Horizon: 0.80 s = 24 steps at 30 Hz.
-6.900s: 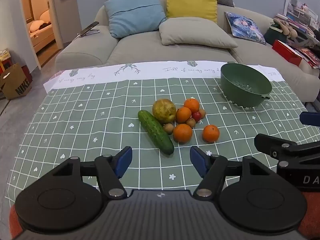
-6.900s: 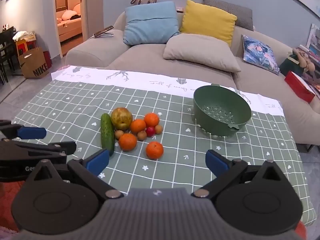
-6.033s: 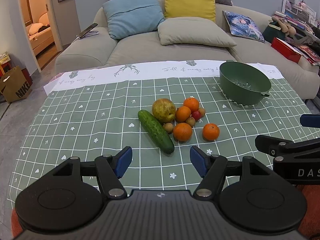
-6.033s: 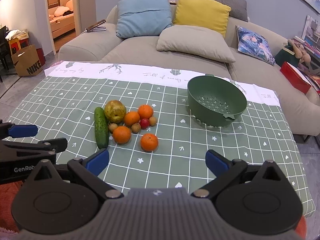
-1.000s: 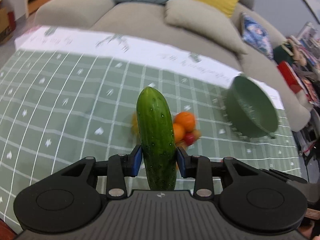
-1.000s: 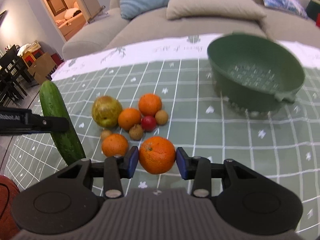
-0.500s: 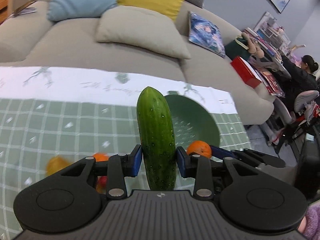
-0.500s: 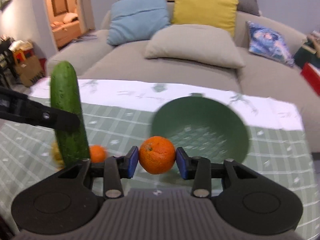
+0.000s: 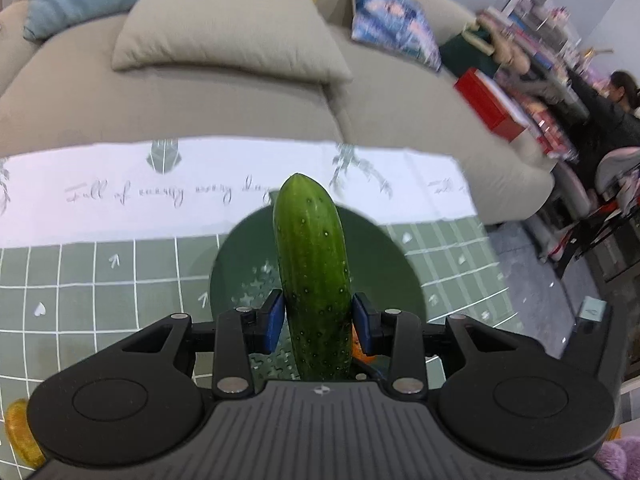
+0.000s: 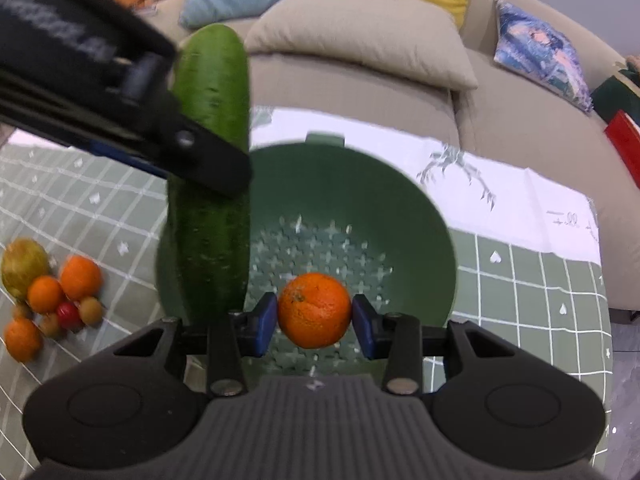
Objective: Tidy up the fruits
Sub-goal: 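Carry the cucumber with the left tool while the right tool carries the orange over the colander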
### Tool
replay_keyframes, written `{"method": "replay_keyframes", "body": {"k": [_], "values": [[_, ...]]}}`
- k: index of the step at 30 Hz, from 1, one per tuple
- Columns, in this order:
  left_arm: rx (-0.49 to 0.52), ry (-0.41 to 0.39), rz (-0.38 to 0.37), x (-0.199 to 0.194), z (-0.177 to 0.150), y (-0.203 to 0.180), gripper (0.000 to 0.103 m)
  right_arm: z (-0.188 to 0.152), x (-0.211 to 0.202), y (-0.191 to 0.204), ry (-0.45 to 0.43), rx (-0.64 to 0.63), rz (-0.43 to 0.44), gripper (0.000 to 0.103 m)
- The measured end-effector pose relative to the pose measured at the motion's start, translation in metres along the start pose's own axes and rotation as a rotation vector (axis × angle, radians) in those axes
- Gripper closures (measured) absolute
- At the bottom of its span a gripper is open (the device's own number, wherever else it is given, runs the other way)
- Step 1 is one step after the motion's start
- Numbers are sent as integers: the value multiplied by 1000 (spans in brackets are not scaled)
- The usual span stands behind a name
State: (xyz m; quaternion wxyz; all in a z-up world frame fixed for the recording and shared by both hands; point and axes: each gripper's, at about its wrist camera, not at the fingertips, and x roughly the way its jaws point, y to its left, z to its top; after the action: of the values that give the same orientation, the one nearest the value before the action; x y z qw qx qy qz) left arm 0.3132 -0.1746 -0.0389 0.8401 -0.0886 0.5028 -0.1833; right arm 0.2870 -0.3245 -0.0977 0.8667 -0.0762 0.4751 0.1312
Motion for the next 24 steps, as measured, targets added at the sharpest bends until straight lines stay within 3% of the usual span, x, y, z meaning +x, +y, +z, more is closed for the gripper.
{"method": "replay_keyframes", "body": {"k": [6,11,24], "values": [[28,89,19,13,-13,0,63,-16,2,15,94,-57,25,65],[43,182,22,3,-27,-4,63,-33,-14,23,187,-7,79,66],[69,333,-4,-36,-110,1,63,-114,-72,76,280,62,234,65]]}}
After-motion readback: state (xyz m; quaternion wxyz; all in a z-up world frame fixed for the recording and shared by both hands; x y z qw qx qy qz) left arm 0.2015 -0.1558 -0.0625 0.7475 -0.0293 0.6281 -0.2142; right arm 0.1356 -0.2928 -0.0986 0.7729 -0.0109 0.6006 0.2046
